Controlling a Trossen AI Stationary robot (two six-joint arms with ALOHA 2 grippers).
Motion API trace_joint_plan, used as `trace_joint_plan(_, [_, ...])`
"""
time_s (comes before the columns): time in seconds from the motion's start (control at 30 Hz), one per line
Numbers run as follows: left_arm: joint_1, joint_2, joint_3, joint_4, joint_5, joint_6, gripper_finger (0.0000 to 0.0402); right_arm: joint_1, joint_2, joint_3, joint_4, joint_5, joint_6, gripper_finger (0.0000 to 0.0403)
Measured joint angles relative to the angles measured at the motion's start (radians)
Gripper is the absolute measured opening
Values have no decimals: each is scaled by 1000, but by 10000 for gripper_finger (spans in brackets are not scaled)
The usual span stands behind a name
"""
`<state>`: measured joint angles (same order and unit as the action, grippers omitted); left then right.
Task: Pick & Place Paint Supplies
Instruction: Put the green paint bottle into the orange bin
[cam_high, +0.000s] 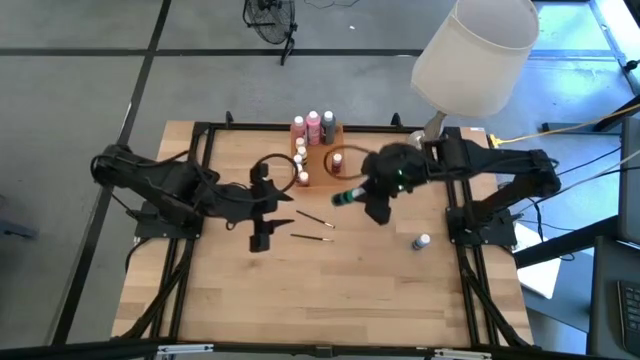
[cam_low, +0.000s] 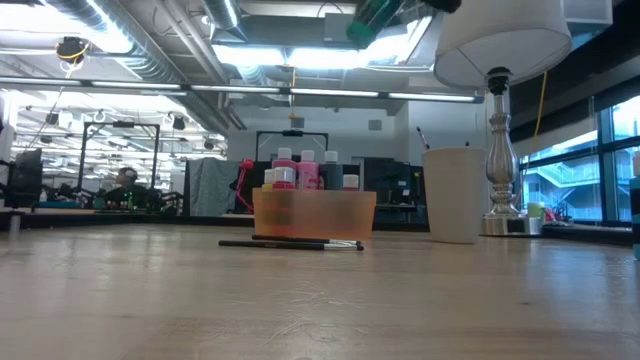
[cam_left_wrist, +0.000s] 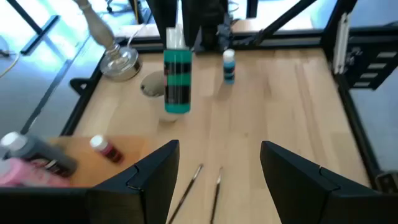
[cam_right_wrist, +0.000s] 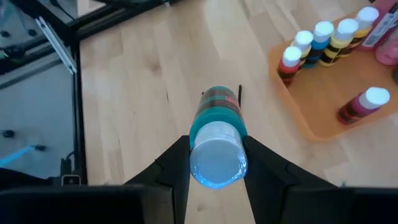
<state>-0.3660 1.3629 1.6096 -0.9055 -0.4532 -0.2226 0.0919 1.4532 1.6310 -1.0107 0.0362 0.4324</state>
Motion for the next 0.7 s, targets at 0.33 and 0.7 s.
trace_joint_plan(0.33, [2,-39,0,-160,-112,0,221,-209,84,2,45,-140,-104,119])
trace_joint_plan(0.7, [5,-40,0,-237,-112,-10,221,-337,259,1,51,-197,-175,119])
